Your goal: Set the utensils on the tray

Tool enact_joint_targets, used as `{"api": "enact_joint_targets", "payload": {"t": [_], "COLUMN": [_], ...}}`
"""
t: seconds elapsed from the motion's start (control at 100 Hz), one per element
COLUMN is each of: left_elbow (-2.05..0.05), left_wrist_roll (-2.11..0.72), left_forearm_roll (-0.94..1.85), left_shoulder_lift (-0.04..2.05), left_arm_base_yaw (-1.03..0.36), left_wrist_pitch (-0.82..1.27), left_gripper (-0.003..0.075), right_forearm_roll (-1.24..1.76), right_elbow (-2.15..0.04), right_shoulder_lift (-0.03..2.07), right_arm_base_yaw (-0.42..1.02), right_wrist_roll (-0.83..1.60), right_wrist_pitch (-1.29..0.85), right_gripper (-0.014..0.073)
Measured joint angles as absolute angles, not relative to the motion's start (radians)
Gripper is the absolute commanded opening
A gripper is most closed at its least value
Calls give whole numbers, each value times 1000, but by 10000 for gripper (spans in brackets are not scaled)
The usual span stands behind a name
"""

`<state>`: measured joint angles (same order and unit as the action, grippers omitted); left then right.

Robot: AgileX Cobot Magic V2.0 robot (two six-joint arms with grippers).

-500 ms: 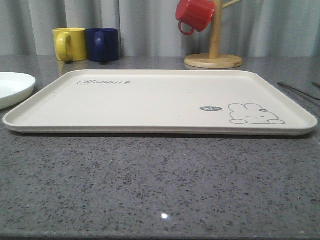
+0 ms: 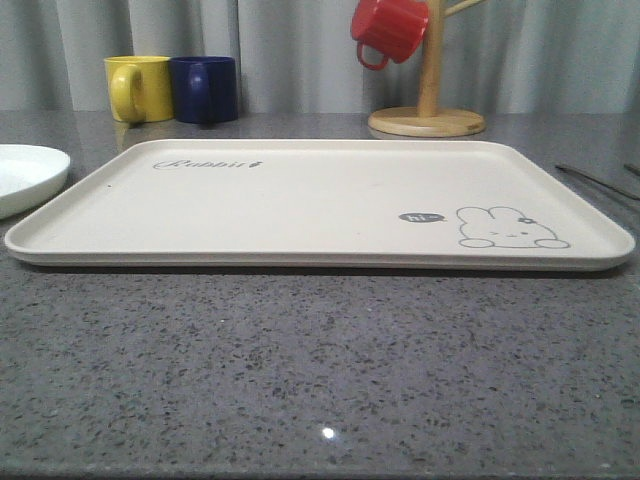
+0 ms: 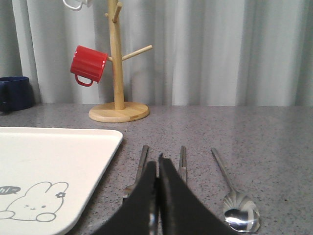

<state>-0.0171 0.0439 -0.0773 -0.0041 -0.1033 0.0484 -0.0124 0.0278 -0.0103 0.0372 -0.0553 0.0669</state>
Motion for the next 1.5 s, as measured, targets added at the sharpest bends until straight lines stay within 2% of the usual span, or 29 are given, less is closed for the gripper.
{"api": "enact_joint_targets", "payload": {"t": [0.25, 0.62, 0.81, 1.06, 1.16, 1.37, 1.42, 1.5], "left_elbow": [-285, -801, -894, -901, -901, -901, -901, -901], "left_wrist_roll": [44, 44, 42, 42, 42, 40, 40, 40], "left_forearm_roll": [-71, -71, -71, -71, -71, -71, -71, -71], "left_shoulder_lift": [68, 547, 757, 890, 912, 920, 920, 920], "left_arm_base_yaw": [-103, -103, -103, -103, -103, -103, -103, -103], "left_wrist_pitch": [257, 712, 781, 790, 792, 792, 792, 792], "left_gripper": [-18, -18, -18, -11, 70, 417, 450, 450], "right_forearm_roll": [-12, -12, -12, -12, -12, -12, -12, -12], "right_elbow": [28, 28, 28, 28, 28, 28, 28, 28], "right_shoulder_lift": [-10, -10, -10, -10, -10, -10, -10, -10], "right_arm_base_yaw": [37, 37, 37, 37, 37, 37, 37, 37], "right_wrist_roll": [-55, -55, -55, -55, -55, -55, -55, -55], "right_wrist_pitch": [67, 67, 67, 67, 67, 67, 67, 67], "right_gripper": [-68, -68, -68, -68, -68, -68, -68, -68]}}
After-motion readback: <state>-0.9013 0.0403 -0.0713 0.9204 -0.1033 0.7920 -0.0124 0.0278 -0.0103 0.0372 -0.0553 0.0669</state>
